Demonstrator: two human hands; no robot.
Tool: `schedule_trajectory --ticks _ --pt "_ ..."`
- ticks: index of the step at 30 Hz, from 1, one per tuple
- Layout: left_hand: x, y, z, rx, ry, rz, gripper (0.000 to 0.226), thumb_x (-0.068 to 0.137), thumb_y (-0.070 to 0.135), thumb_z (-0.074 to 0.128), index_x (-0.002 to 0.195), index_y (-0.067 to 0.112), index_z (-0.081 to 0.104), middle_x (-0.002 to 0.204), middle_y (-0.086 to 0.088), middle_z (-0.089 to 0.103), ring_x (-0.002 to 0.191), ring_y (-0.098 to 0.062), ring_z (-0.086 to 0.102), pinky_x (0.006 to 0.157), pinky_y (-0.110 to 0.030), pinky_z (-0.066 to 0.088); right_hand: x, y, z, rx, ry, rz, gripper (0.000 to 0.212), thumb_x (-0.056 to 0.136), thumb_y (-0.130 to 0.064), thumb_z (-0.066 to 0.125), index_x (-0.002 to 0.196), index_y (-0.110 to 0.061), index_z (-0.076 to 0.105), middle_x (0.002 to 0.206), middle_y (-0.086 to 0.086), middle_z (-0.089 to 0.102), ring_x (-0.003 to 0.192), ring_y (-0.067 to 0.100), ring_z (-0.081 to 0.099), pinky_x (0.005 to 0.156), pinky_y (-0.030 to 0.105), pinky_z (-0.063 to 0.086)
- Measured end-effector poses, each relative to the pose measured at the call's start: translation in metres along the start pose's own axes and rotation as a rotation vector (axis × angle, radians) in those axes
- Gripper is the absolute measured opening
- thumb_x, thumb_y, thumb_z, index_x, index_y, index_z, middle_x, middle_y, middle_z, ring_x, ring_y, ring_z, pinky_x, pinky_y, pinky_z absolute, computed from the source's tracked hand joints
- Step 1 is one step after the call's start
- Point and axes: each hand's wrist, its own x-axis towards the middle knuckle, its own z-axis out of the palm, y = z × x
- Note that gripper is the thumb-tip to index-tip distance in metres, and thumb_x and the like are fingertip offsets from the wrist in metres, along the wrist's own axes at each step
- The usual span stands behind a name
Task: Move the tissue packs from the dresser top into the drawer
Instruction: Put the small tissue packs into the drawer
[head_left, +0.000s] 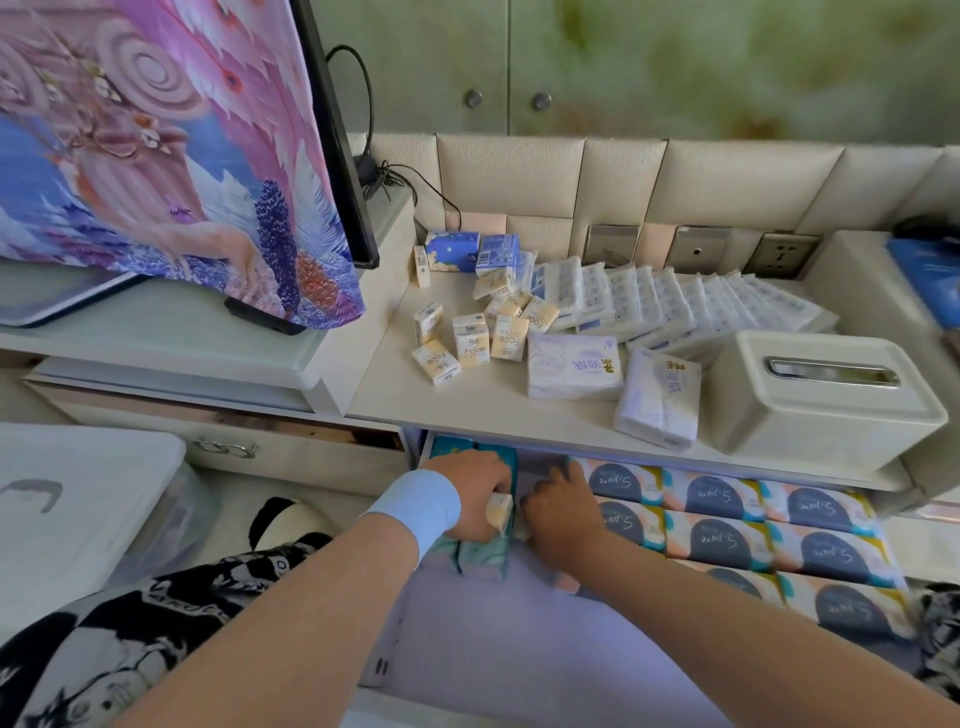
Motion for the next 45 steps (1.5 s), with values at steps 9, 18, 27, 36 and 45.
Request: schedule_trajectory --ticks 9,18,27,36,45 --pt "0.010 0.013 -0.001 -0.216 0.079 -0.078 0.018 0.076 0.039 0.067 0.082 0.035 0.051 0.082 0.011 0.054 0.082 -0.019 0.059 0.066 -0.028 0.047 -0.023 0.036 -0.039 0.941 0.074 -0.001 0.031 0.089 -0.022 0.057 0.120 -0.020 0.059 0.109 -0.007 0.065 0.098 0.015 0.061 0.077 0.022 0.048" --pt "-0.001 0.030 0.006 -0.246 0.018 -0.057 0.043 0.070 0.034 0.083 0.107 0.023 0.063 0.110 0.003 0.059 0.096 -0.018 0.059 0.084 -0.029 0.050 -0.056 0.036 -0.029 0.715 -0.046 -0.036 0.049 0.074 -0.065 0.063 0.103 -0.035 0.039 0.102 -0.005 0.062 0.092 0.021 0.057 0.090 0.039 0.045" --pt "-0.005 0.016 0.023 0.083 0.003 0.024 0.089 0.071 0.035 0.083 0.145 0.025 0.034 0.142 -0.001 0.031 0.133 -0.023 0.028 0.102 -0.039 0.043 -0.057 0.023 -0.019 0.258 0.046 -0.218 0.022 0.082 -0.046 0.057 0.088 -0.027 0.049 0.092 -0.001 0.065 0.099 0.023 0.053 0.113 0.054 0.016" --pt "0.001 0.009 0.023 0.123 0.020 0.013 0.093 0.065 0.039 0.086 0.142 0.023 0.037 0.142 0.000 0.026 0.133 -0.023 0.026 0.099 -0.040 0.046 -0.041 -0.001 0.000 -0.136 -0.024 -0.224 0.042 0.096 -0.048 0.046 0.126 -0.021 0.057 0.116 0.009 0.063 0.121 0.036 0.046 0.111 0.071 -0.011" --pt "0.005 0.006 0.020 0.100 0.008 0.022 0.092 0.063 0.040 0.087 0.140 0.025 0.039 0.140 0.002 0.027 0.131 -0.022 0.026 0.099 -0.036 0.043 -0.031 -0.023 0.004 -0.185 -0.067 -0.025 0.035 0.094 -0.032 0.050 0.123 -0.016 0.060 0.116 0.013 0.057 0.116 0.038 0.045 0.108 0.072 -0.012"
